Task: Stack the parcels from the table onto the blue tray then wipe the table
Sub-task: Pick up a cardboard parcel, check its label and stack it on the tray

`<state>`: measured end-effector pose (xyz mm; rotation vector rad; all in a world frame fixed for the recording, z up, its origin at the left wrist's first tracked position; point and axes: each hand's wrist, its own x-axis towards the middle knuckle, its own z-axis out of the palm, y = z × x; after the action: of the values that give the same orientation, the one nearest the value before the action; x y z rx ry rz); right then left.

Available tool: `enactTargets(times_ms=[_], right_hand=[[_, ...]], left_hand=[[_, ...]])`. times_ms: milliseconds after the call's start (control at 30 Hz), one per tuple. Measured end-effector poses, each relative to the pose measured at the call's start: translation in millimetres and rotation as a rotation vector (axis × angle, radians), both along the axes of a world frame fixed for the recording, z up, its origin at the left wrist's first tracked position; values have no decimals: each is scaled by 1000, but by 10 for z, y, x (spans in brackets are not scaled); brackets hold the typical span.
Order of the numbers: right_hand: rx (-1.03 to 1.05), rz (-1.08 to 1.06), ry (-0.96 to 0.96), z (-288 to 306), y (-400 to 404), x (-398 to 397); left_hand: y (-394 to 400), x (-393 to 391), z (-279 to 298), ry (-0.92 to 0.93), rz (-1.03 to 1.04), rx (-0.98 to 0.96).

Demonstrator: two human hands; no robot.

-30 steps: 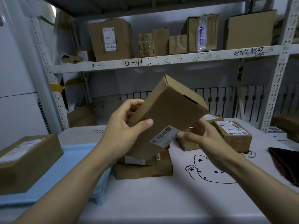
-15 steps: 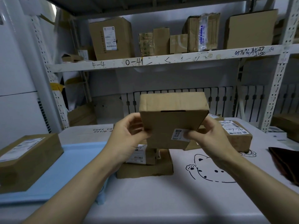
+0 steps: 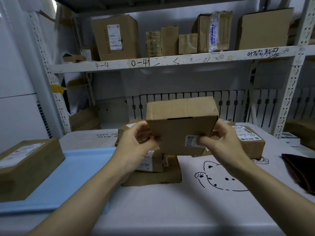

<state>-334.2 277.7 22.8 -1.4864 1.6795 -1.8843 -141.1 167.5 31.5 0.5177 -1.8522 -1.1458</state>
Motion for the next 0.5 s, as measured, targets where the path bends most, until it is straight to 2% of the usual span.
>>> enactTargets(times_ms=[300,500], right_hand=[[120,-138,162,-94,-22,-73],[207,-214,370,-101,-37,7]], left_hand=[[-45,39,-14,10,91,-20],[-42,32,-134,-149,130,-254]])
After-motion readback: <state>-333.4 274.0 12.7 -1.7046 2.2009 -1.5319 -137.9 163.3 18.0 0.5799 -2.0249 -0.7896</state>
